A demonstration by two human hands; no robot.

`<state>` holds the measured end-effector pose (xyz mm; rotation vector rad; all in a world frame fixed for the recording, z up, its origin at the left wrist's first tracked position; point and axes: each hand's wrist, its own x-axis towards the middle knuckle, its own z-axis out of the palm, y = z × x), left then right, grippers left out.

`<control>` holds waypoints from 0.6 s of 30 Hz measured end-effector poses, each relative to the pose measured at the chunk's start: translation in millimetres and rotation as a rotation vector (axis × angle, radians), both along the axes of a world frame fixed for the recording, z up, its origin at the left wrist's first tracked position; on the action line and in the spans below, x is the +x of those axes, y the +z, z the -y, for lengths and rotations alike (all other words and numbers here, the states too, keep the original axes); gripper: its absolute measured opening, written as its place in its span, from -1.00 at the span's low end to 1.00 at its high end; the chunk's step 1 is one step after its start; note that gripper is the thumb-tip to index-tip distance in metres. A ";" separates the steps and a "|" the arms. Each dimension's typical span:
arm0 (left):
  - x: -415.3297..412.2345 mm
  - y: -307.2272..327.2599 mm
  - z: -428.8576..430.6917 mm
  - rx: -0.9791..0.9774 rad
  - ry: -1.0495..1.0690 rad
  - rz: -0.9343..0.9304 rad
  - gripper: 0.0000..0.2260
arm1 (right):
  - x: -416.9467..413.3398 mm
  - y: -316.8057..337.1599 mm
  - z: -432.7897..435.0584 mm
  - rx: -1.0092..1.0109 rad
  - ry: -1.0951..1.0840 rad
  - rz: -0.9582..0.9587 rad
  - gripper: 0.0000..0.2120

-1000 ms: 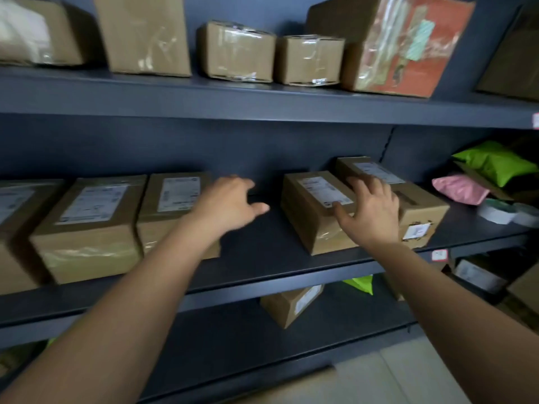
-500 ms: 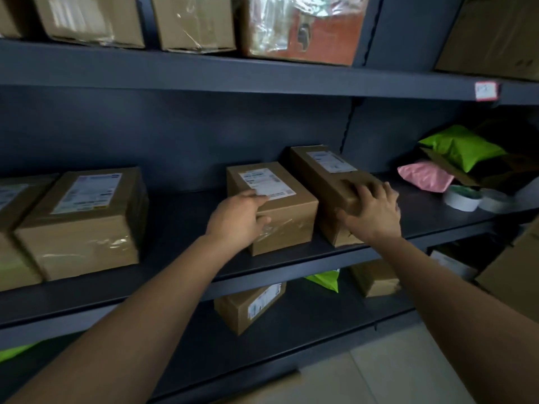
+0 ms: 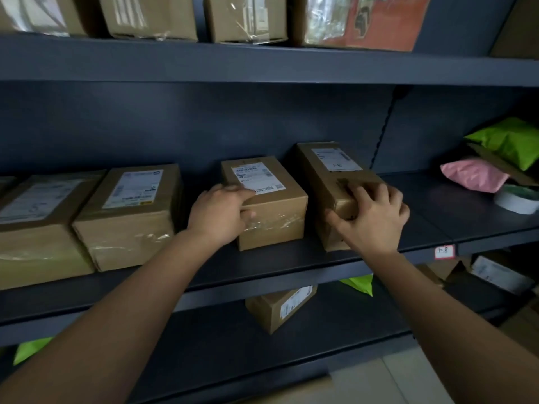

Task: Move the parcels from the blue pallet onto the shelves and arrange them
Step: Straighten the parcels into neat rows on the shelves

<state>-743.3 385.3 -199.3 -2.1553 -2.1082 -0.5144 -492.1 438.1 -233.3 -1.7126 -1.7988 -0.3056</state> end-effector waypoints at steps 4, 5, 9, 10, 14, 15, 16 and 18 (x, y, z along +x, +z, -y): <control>-17.8 -0.6 3.3 0.008 0.030 -0.049 -0.59 | -16.0 -0.7 6.0 0.032 0.017 0.011 -0.28; -19.8 -0.3 3.9 0.005 0.033 -0.056 -0.59 | -21.9 -1.6 7.4 0.050 0.032 0.011 -0.28; -23.8 4.5 4.9 -0.009 0.036 -0.093 -0.61 | -42.5 -4.9 12.3 0.108 0.065 0.008 -0.30; -25.1 5.0 5.5 -0.008 0.036 -0.099 -0.62 | -44.6 -5.3 13.3 0.113 0.068 0.007 -0.30; -32.8 4.0 11.2 0.001 0.044 -0.118 -0.63 | -47.8 -7.3 14.5 0.123 0.090 0.009 -0.31; -34.3 3.8 13.0 0.001 0.049 -0.126 -0.63 | -49.0 -8.0 14.9 0.126 0.095 0.010 -0.31; -35.7 4.0 14.8 0.002 0.053 -0.134 -0.63 | -50.2 -8.8 15.3 0.130 0.101 0.010 -0.31; -38.4 4.9 18.5 0.006 0.058 -0.148 -0.63 | -52.6 -10.2 16.3 0.134 0.114 0.014 -0.31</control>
